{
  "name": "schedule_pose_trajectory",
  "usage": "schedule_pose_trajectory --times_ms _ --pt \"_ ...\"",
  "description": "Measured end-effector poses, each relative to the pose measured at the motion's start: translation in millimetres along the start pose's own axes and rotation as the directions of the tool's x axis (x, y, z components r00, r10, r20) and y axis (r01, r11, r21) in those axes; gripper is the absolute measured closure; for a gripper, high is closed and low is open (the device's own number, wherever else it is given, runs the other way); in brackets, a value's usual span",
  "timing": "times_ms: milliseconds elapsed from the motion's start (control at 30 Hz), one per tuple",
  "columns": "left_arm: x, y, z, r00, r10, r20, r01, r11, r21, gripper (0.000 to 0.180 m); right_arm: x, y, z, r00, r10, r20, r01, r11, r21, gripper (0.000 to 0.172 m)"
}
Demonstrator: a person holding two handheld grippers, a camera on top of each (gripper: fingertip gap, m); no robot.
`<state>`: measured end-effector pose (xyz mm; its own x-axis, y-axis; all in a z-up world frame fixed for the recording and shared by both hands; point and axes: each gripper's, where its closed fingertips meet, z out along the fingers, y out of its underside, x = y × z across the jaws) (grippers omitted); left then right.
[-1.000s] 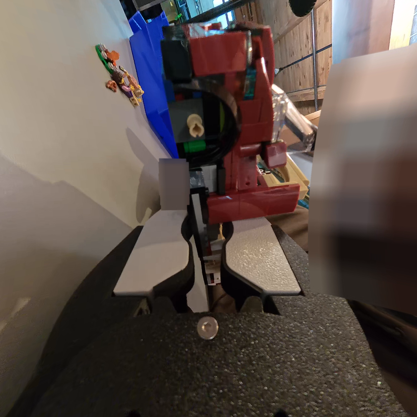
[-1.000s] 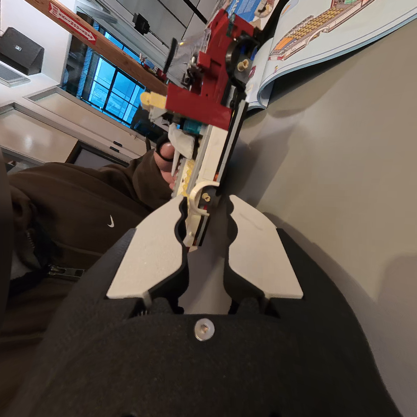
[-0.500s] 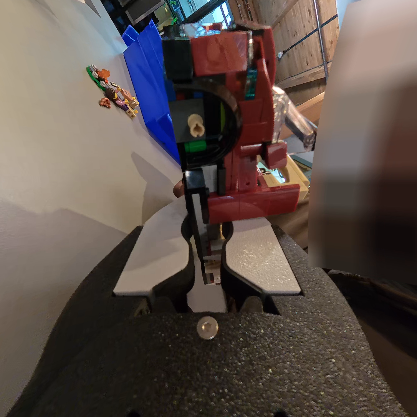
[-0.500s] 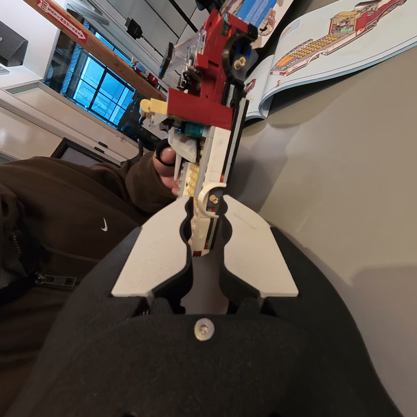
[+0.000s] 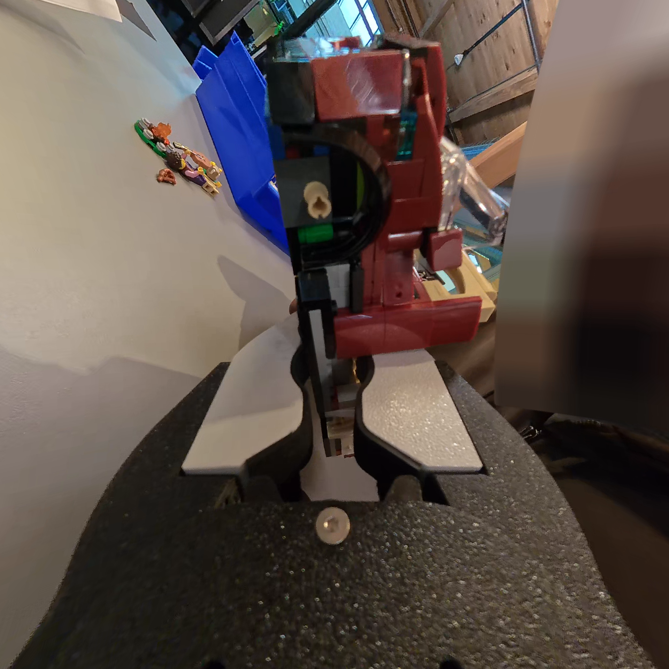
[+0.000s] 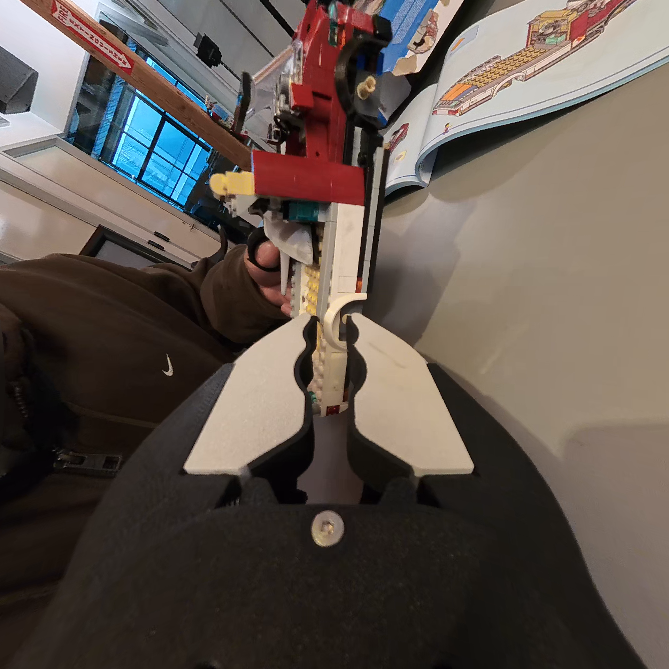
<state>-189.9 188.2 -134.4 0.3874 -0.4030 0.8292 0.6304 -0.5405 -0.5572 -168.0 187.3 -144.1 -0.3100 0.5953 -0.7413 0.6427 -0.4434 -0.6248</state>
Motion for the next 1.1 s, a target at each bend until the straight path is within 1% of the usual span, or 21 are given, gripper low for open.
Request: schedule_pose_trajectory --times_ms 33,100,167,400,867,1000,1100 --pt "0.4 0.0 0.0 1.0 0.011 0.003 -0.011 1.0 -0.002 0.159 -0.1 0.3 0.0 1.0 -0.005 -0.003 0.005 1.0 0.0 0.157" --pt "1.7 0.5 0.1 0.999 0.035 0.005 -0.035 0.999 -0.007 0.159 -3.5 1.2 0.6 1.0 -0.011 0.013 0.011 1.0 -0.003 0.163" --pt "3.1 -0.1 0.1 0.999 0.052 0.005 -0.052 0.999 -0.004 0.159 -4.8 2.1 1.1 1.0 -0.01 0.013 0.01 1.0 -0.003 0.164" --pt "4.4 -0.3 -0.3 0.998 0.06 0.0 -0.06 0.998 -0.004 0.16 -6.5 2.6 1.8 0.999 -0.004 0.038 0.004 1.0 -0.001 0.165" --pt "9.0 -1.3 -0.6 0.997 0.069 -0.029 -0.069 0.998 0.006 0.159 -10.4 2.3 2.3 0.998 -0.052 0.044 0.052 0.999 0.003 0.166" --pt "10.6 -3.8 -1.6 0.997 0.064 -0.05 -0.063 0.998 0.023 0.16 -13.2 -1.3 2.1 0.997 -0.061 0.048 0.06 0.998 0.03 0.166" --pt "12.2 -5.4 -1.3 0.996 0.068 -0.063 -0.066 0.997 0.037 0.16 -16.5 -4.5 1.4 0.995 -0.086 0.05 0.084 0.996 0.043 0.162"
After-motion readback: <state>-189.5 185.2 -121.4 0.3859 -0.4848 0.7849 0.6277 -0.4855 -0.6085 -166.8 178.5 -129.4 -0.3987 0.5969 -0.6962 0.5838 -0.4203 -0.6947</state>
